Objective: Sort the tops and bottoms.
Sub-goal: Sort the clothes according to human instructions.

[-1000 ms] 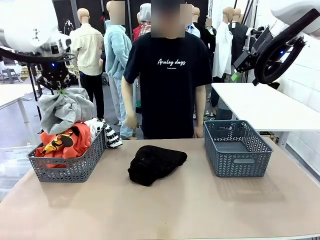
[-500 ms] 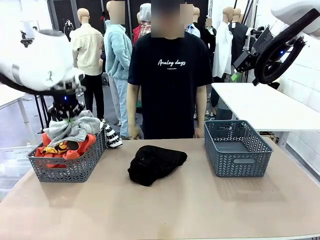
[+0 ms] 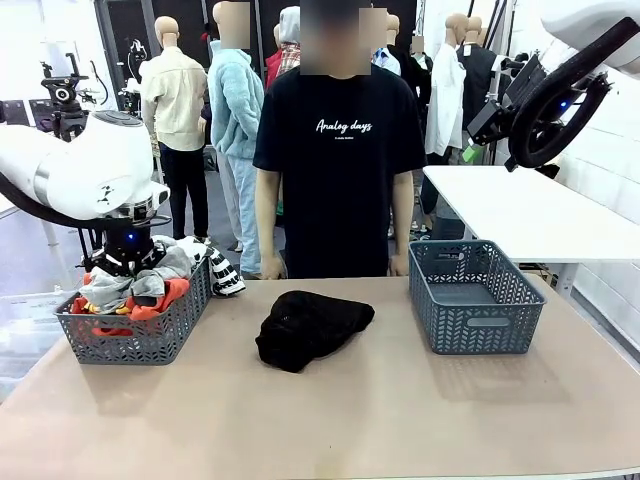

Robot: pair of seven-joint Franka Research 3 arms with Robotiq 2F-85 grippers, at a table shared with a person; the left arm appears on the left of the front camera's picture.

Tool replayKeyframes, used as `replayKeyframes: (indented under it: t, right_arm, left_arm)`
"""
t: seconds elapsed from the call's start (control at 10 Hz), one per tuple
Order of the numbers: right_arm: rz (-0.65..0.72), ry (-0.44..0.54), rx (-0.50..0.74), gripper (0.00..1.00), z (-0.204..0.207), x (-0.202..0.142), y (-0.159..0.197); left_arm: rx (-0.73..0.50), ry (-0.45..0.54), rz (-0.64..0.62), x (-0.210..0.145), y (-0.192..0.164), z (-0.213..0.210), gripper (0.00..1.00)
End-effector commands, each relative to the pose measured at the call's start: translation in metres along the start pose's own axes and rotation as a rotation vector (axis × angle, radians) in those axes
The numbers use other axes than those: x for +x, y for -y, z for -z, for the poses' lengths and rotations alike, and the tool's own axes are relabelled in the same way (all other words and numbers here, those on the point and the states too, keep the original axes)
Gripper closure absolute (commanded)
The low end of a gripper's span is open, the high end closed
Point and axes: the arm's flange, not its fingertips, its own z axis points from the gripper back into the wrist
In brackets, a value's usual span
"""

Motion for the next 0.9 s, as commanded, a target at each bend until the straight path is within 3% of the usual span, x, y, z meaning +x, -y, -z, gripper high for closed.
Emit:
replayKeyframes:
  t: [0.0,0.1,0.4,0.5,0.8]
  right_arm:
    - [0.012,-0.018,-0.02,0.0,-0.001,0.002,-0.003]
    - [0.012,-0.018,-0.02,0.0,-0.001,0.002,-0.003]
    - [0.012,-0.018,-0.02,0.0,-0.001,0.002,-0.003]
    - [0.012,-0.018,-0.02,0.0,-0.001,0.002,-0.003]
    - [0.012,-0.018,-0.02,0.0,-0.001,0.002,-0.003]
  left_arm:
    - [0.003,-0.003,-0.003,0.001,-0.002,0.002,1.0]
    - [0.03,0.037,0.028,0.005,0.001,-0.001,1.0]
    - [0.036,-0.157,-0.012,0.003,0.006,0.06,1.0]
    - [0.033,-0.172,-0.009,0.002,0.005,0.063,1.0]
    - [0.034,-0.117,-0.014,0.011,0.003,0.048,1.0]
